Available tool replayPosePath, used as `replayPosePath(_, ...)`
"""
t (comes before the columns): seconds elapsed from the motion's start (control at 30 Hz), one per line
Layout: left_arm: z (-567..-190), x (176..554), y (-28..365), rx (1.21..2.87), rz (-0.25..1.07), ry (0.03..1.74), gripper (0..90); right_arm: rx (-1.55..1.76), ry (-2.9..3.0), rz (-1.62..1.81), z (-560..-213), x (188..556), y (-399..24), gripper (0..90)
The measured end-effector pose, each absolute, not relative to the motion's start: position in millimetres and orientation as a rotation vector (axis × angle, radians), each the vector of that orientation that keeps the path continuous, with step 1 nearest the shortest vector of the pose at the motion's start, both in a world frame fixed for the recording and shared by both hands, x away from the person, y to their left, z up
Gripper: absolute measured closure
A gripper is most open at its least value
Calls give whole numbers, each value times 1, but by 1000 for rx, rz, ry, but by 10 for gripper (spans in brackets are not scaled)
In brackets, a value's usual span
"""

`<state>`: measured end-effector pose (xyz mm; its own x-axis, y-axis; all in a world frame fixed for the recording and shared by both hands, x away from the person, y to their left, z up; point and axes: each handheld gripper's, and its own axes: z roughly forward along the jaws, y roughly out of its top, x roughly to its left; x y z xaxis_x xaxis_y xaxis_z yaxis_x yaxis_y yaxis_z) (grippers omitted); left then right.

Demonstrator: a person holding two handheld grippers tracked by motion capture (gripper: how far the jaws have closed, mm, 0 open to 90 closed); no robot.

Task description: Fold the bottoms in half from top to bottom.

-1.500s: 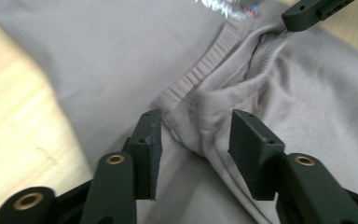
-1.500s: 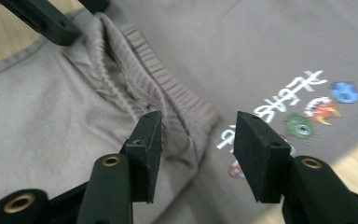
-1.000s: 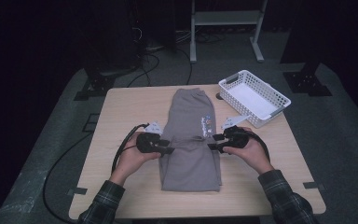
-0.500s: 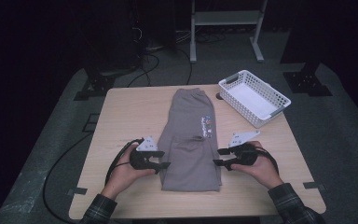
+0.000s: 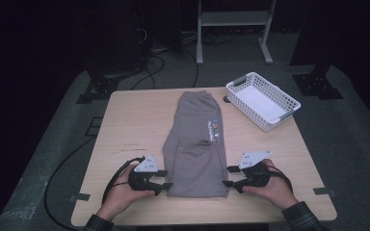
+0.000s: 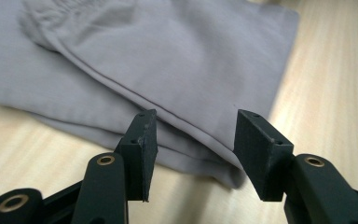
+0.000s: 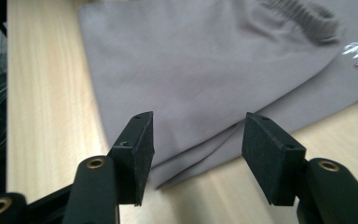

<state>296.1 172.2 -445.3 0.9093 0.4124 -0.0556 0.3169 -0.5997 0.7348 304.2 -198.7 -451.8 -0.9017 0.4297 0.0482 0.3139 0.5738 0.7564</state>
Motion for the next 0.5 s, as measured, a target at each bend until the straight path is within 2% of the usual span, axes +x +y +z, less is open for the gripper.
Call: replayPosePath(0.5,-458,283,163,2310,122,440,417,505,2715,1187,-461,281,-181,373)
